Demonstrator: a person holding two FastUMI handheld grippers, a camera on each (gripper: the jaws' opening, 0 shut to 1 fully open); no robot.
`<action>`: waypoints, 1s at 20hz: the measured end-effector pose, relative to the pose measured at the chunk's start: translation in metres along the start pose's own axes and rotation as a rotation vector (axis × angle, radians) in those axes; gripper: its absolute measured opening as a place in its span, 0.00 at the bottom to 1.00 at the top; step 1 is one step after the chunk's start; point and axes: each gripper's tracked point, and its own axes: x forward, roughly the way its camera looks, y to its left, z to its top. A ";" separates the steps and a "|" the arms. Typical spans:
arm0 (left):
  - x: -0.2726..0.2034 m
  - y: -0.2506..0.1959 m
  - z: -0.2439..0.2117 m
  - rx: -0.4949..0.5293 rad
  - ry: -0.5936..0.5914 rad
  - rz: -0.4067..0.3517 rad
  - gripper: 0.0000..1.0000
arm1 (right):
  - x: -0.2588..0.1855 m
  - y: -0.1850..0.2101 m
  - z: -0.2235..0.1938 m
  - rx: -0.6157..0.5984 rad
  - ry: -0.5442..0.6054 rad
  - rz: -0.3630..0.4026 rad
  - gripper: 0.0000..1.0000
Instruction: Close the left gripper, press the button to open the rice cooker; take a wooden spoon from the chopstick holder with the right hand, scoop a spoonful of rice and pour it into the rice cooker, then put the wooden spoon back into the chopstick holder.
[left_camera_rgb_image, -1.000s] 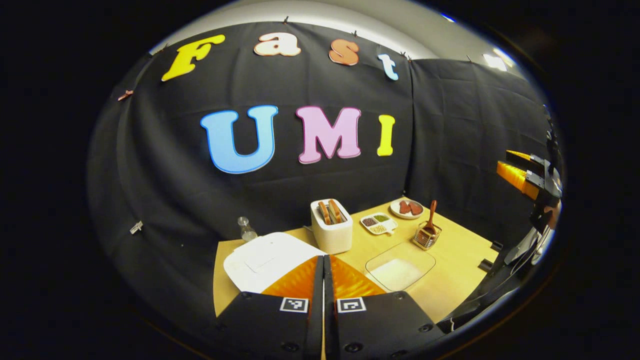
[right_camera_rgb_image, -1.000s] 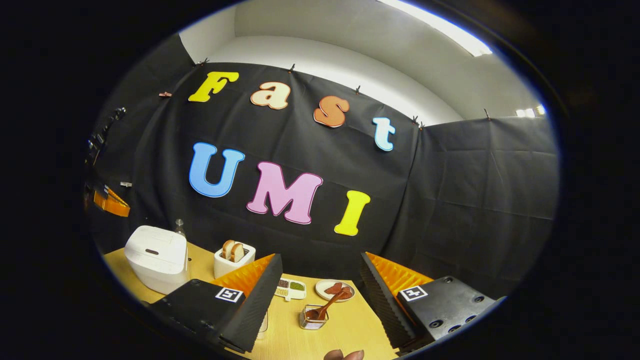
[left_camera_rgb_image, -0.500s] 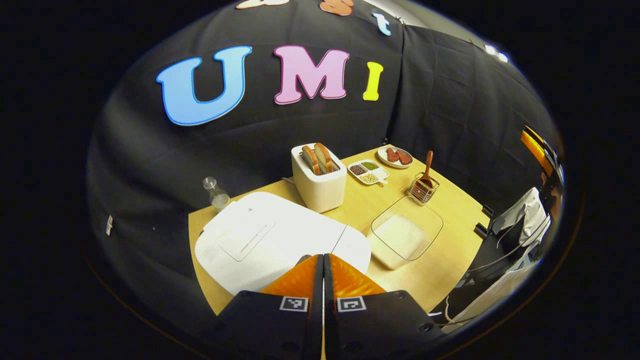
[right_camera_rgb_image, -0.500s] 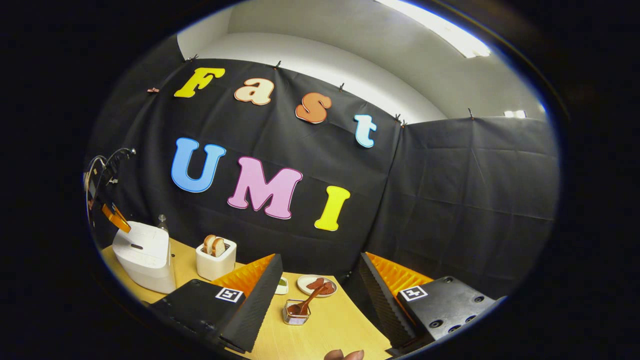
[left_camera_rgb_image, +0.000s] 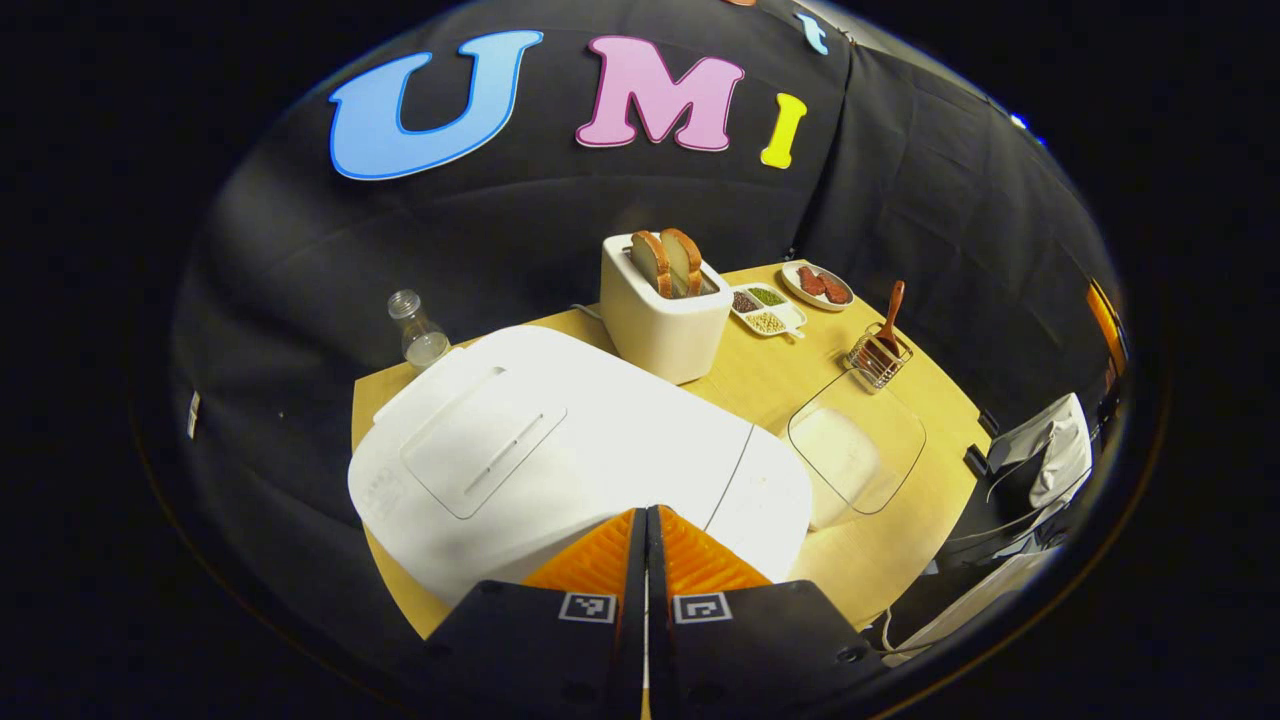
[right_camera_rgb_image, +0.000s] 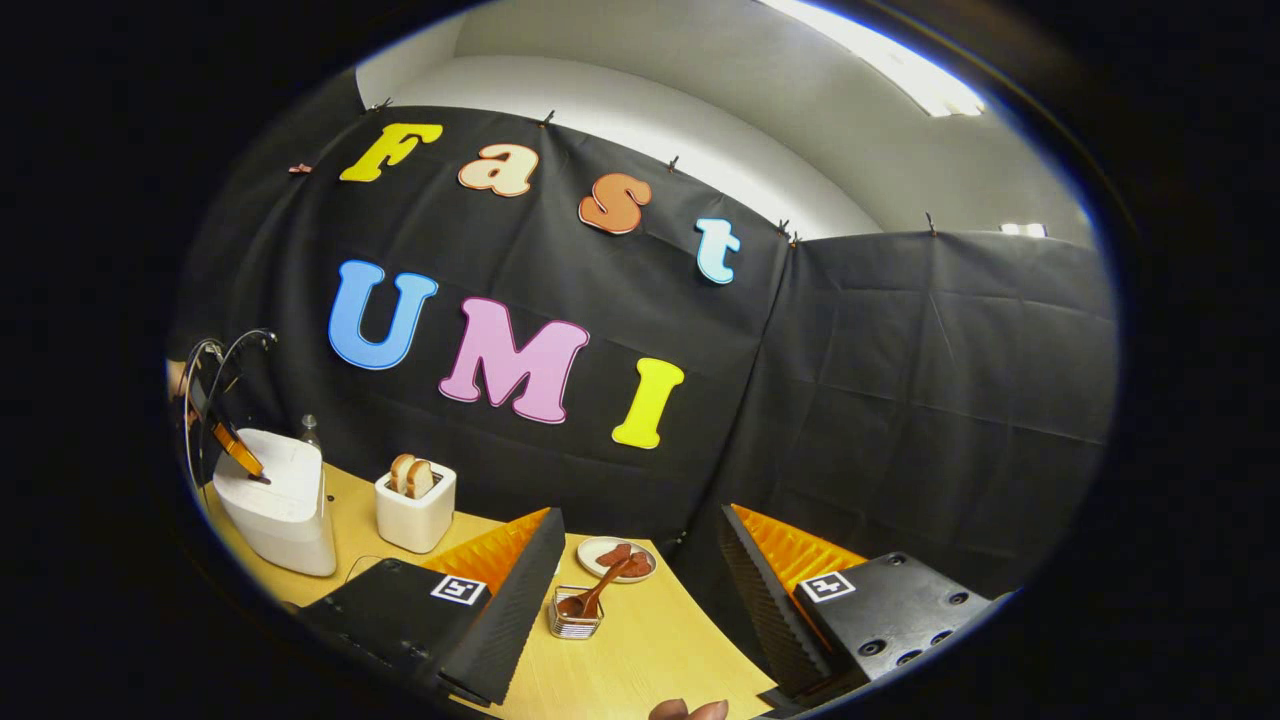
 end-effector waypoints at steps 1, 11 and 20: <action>0.001 0.000 -0.001 0.007 -0.003 -0.004 0.07 | 0.000 0.000 -0.001 -0.004 0.002 -0.006 0.97; 0.001 0.001 -0.004 0.030 0.015 -0.011 0.08 | -0.001 0.016 -0.006 -0.008 0.013 0.007 0.97; -0.079 0.029 0.080 0.233 -0.315 0.293 0.41 | -0.011 0.000 -0.007 0.019 0.018 -0.024 0.97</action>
